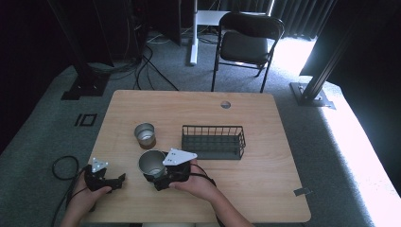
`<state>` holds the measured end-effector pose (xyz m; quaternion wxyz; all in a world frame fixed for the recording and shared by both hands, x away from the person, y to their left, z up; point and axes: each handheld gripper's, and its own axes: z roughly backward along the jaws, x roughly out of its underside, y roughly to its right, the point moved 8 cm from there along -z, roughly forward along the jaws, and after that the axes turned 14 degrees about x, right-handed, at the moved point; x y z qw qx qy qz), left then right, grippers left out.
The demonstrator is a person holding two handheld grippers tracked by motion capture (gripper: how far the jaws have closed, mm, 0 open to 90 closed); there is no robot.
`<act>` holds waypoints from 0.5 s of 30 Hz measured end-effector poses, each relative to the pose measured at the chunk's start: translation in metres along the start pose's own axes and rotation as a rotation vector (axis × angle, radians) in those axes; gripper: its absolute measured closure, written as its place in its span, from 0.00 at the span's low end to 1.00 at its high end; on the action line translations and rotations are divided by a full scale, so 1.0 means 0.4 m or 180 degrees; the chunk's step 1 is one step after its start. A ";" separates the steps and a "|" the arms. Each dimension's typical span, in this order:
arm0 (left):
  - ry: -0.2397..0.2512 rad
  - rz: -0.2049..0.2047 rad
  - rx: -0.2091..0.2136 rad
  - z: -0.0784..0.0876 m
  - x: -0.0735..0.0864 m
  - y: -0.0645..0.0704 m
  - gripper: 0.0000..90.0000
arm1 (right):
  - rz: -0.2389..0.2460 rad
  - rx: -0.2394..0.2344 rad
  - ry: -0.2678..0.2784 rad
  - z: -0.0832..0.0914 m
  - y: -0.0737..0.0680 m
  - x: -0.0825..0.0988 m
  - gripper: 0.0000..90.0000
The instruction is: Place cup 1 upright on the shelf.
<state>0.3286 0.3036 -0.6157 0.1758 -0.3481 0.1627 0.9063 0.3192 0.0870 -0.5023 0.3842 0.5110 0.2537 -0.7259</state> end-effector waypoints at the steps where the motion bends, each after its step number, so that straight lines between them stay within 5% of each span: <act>1: 0.0000 0.0000 0.0000 0.000 0.000 0.000 0.02 | -0.0016 -0.0002 0.0017 0.001 0.000 -0.005 0.14; 15: -0.0001 -0.0007 -0.0003 0.000 0.000 -0.001 0.02 | -0.0067 0.0084 0.0198 0.040 0.041 -0.094 0.14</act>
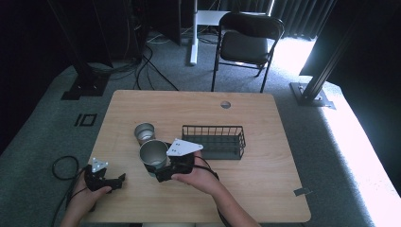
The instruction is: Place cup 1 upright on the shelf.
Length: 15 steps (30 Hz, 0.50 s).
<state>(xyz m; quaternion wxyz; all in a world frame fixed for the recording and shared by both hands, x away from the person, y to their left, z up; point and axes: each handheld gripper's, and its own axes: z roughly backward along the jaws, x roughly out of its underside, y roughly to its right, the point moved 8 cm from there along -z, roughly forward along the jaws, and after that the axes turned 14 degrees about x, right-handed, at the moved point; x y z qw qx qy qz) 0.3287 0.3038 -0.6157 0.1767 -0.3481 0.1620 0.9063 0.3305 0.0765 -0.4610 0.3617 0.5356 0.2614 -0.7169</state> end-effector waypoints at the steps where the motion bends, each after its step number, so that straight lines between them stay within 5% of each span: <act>1: 0.0000 0.0000 0.0000 0.000 0.000 0.000 0.02 | -0.0002 0.0017 0.0017 0.004 0.005 -0.008 0.14; 15: 0.0000 0.0000 0.0000 0.000 0.000 0.000 0.02 | -0.0138 0.0421 0.0273 0.057 0.112 -0.109 0.14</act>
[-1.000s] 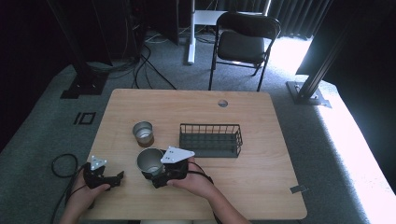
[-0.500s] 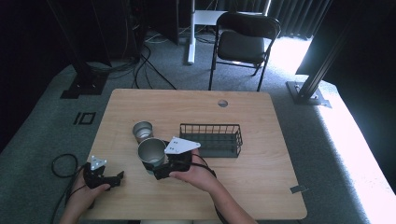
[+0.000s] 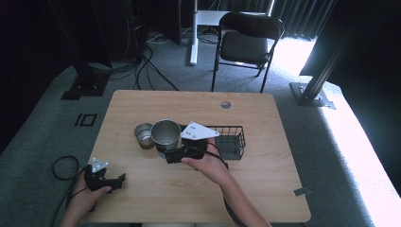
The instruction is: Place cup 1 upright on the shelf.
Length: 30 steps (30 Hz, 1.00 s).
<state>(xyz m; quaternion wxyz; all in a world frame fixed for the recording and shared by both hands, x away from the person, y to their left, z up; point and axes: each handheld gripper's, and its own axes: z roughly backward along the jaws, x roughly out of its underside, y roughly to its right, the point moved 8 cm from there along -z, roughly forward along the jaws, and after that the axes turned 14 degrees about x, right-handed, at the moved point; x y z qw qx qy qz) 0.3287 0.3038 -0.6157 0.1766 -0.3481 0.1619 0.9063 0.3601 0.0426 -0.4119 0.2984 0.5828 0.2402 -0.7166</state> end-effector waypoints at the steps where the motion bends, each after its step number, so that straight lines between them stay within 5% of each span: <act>1: 0.0000 0.0001 0.0000 0.000 0.000 0.000 0.02 | 0.0006 0.0029 0.0008 0.002 0.007 -0.003 0.14; 14: -0.0002 0.0002 0.0001 0.000 0.000 0.000 0.02 | 0.0002 0.0469 0.0053 0.036 0.108 -0.016 0.14; 30: -0.0004 0.0002 0.0001 0.000 0.000 0.000 0.02 | -0.0115 0.1046 -0.0041 0.070 0.241 0.044 0.14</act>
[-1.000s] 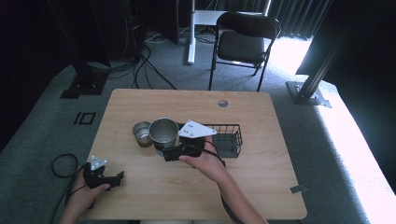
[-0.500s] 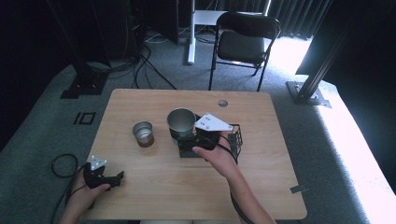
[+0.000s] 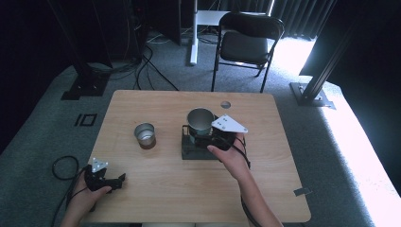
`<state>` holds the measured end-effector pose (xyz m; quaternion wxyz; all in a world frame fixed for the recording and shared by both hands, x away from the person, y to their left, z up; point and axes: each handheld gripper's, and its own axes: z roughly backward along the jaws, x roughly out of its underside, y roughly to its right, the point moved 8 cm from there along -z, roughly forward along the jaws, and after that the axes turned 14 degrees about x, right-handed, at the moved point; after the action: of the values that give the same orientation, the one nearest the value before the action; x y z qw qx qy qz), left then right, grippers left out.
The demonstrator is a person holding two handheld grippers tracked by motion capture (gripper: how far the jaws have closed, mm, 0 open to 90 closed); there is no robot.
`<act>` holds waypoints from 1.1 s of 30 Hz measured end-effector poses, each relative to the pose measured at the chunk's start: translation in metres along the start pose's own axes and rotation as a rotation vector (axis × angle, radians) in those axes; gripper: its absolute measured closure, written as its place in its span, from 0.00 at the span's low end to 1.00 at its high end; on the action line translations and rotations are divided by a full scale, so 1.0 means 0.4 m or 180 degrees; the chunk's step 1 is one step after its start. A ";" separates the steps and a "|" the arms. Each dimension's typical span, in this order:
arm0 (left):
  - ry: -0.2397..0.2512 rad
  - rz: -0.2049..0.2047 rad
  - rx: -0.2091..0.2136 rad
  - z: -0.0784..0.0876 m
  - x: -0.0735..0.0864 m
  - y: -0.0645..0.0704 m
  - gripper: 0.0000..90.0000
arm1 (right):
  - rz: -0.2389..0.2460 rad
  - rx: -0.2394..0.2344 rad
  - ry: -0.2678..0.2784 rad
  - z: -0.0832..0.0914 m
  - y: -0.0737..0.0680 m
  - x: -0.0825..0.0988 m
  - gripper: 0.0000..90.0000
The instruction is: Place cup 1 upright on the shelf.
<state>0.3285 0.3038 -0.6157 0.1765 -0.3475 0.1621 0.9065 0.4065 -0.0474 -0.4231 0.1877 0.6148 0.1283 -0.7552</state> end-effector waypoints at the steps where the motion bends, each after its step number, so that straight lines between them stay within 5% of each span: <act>1: -0.0001 0.0001 0.0001 0.000 0.000 0.000 0.02 | -0.0008 0.0035 -0.0006 0.000 0.009 0.004 0.14; 26: -0.0002 -0.0003 -0.0001 0.000 0.000 0.000 0.02 | -0.0198 0.0654 -0.0100 0.041 0.216 0.097 0.14; 33: -0.0003 -0.0003 0.0000 0.000 0.000 0.000 0.02 | -0.0213 0.0732 -0.0182 0.031 0.242 0.134 0.14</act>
<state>0.3285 0.3039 -0.6157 0.1770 -0.3471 0.1619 0.9066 0.4289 -0.1460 -0.4693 0.0942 0.6059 0.0559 -0.7880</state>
